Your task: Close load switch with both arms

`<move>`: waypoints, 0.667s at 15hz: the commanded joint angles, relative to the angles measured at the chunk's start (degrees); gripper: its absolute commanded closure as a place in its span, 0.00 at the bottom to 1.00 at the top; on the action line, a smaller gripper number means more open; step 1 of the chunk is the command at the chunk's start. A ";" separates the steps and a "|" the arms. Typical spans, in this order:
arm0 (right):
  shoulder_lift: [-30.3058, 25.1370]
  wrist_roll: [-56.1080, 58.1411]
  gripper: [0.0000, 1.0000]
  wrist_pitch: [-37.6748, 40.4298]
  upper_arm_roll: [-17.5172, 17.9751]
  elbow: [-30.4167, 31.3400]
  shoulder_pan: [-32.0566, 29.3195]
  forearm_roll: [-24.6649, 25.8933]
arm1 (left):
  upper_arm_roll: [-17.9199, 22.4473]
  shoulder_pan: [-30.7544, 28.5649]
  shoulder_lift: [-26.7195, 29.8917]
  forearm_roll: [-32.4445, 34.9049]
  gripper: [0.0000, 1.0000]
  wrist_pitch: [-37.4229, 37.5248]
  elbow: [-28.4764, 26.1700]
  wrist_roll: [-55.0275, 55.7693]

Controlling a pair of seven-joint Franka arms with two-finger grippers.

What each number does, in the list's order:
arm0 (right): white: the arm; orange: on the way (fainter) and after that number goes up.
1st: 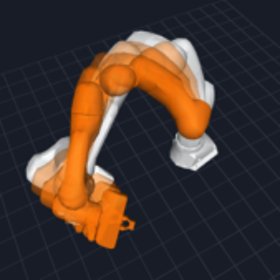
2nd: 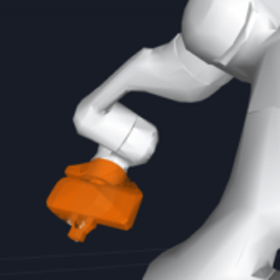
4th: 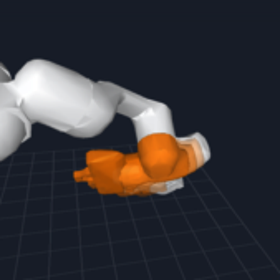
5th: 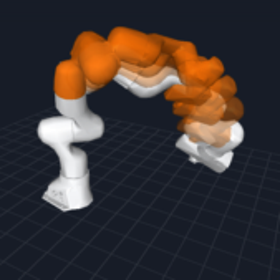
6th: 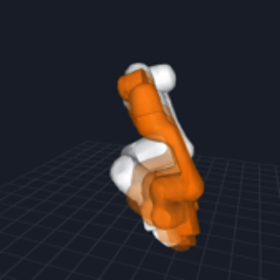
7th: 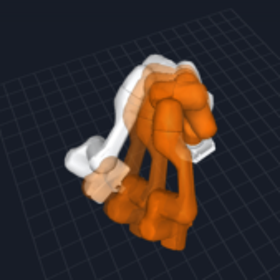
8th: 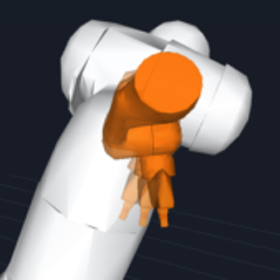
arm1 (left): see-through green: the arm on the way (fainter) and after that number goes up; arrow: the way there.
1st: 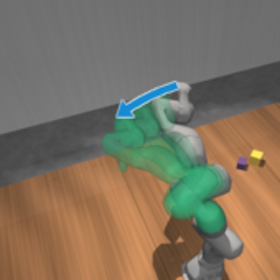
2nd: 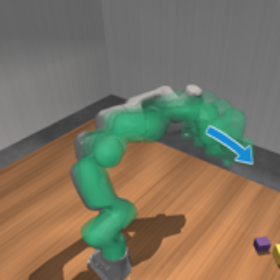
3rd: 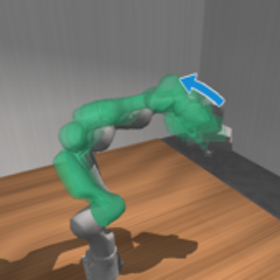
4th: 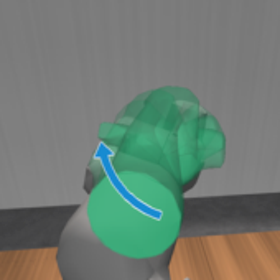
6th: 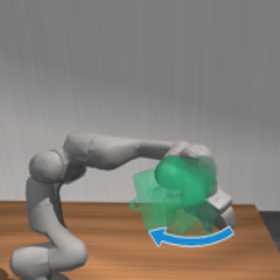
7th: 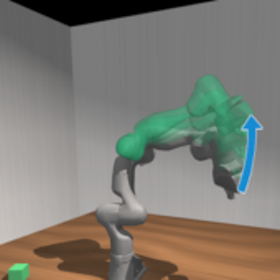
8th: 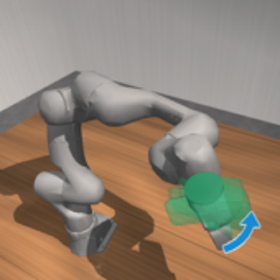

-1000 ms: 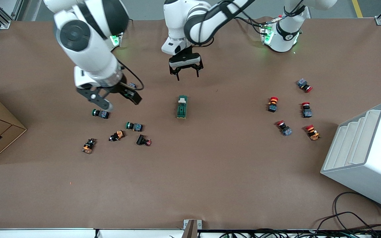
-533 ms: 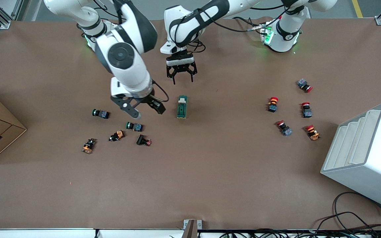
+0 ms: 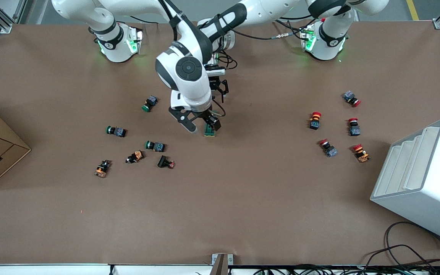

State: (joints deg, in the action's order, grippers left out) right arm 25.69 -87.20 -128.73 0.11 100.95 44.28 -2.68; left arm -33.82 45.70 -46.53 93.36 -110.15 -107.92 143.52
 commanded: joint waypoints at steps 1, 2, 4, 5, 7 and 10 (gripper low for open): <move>-0.12 -1.05 0.00 -2.93 -0.64 4.69 2.55 -0.49 | 3.57 4.39 -0.75 2.70 0.02 1.78 0.43 1.94; 2.58 -2.18 0.00 -3.63 -0.64 4.52 4.13 -0.40 | 4.89 5.62 -1.01 3.57 0.02 2.04 0.43 2.03; 5.24 -5.52 0.00 -7.57 -0.81 4.43 5.11 0.04 | 5.87 6.94 -1.37 4.37 0.02 2.13 0.87 2.73; 5.33 -6.14 0.00 -8.20 -0.81 4.52 5.03 0.04 | 6.04 7.12 -1.37 4.72 0.02 2.13 0.96 2.73; 5.42 -6.41 0.00 -8.56 -0.73 4.52 5.55 -0.22 | 6.39 7.21 -1.72 6.73 0.02 2.31 0.78 2.82; 5.69 -7.64 0.00 -8.91 -0.73 4.52 6.26 -0.23 | 6.57 7.21 -2.42 8.76 0.02 3.71 0.70 4.48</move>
State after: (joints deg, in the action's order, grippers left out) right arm 32.11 -93.37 -137.17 -0.03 104.88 49.49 -2.66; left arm -27.69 52.33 -47.98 99.99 -107.74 -107.77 146.47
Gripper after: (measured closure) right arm 0.000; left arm 0.013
